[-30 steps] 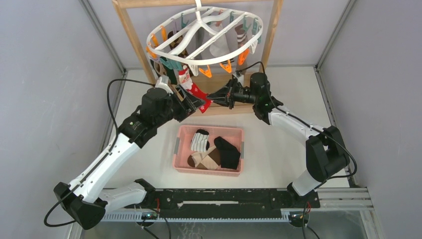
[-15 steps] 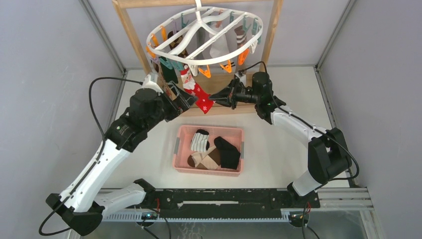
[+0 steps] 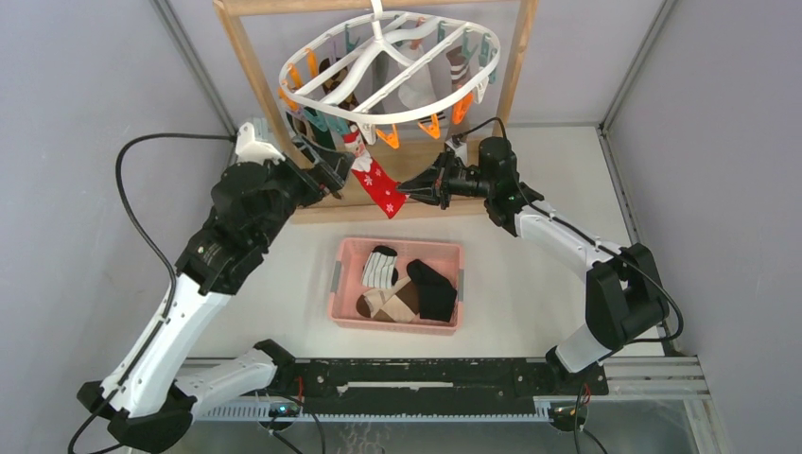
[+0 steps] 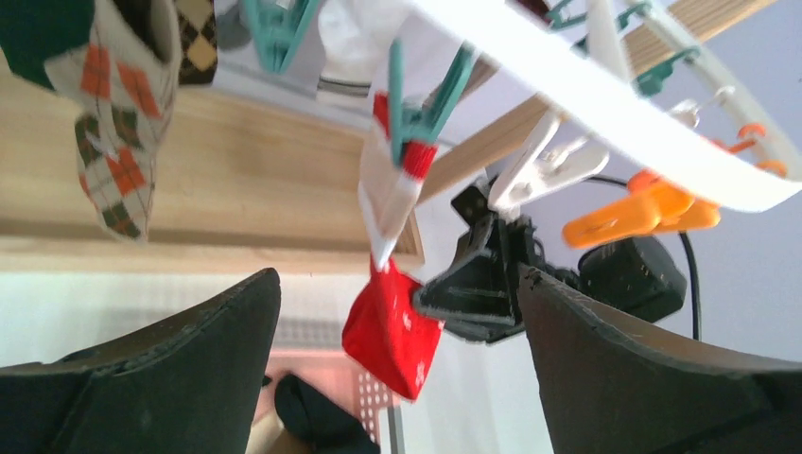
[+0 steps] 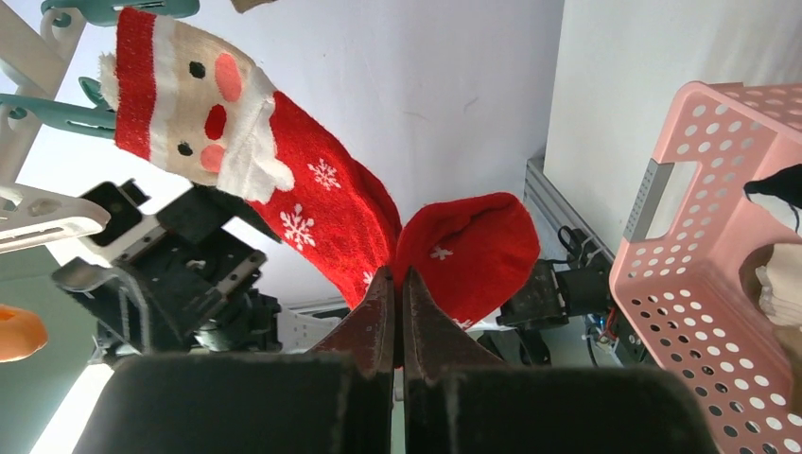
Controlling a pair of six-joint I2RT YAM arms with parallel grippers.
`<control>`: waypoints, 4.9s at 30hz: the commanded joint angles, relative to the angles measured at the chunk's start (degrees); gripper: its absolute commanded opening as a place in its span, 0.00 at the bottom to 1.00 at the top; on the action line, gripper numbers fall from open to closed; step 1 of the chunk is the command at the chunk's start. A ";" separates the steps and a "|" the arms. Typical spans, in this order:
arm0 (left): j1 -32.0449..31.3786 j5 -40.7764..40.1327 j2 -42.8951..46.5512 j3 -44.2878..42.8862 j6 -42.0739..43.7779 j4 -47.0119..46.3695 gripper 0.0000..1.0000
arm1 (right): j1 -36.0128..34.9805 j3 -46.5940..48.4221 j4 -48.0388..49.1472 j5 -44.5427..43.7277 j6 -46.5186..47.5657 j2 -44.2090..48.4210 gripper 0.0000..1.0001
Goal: Remove the socks clipped to the hanger
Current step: Remove the sock from the hanger, then place the sock in the bin.
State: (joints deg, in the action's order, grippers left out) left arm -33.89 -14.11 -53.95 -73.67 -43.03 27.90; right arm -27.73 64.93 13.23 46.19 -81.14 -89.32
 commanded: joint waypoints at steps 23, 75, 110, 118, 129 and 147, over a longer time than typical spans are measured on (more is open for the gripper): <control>3.24 -3.34 -10.72 -10.23 12.42 -10.12 0.54 | 0.17 1.28 -0.34 1.24 2.30 3.02 0.00; 4.10 -2.25 -14.03 -11.84 8.80 -12.57 0.01 | -0.53 -0.07 -4.50 3.13 7.03 4.75 0.00; 3.93 -7.55 -11.12 -18.75 16.11 7.54 0.06 | -10.69 4.05 -57.12 -16.99 52.69 10.66 0.42; 3.54 -6.49 -11.56 -18.88 13.39 7.62 0.06 | -11.39 6.62 -60.18 -21.88 54.75 11.32 0.56; 2.20 -5.43 -13.05 -19.53 10.22 7.60 0.07 | -10.79 6.62 -61.29 -28.58 54.67 15.57 0.60; -0.05 -4.47 -18.11 -23.75 8.23 7.56 0.10 | -13.29 7.76 -69.90 -35.57 57.11 19.28 0.54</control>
State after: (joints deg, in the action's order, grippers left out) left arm -33.28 -19.27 -71.29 -93.80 -33.61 35.07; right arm -39.57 70.19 -53.04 14.70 -25.93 -72.79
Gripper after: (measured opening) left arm 0.190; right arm 0.559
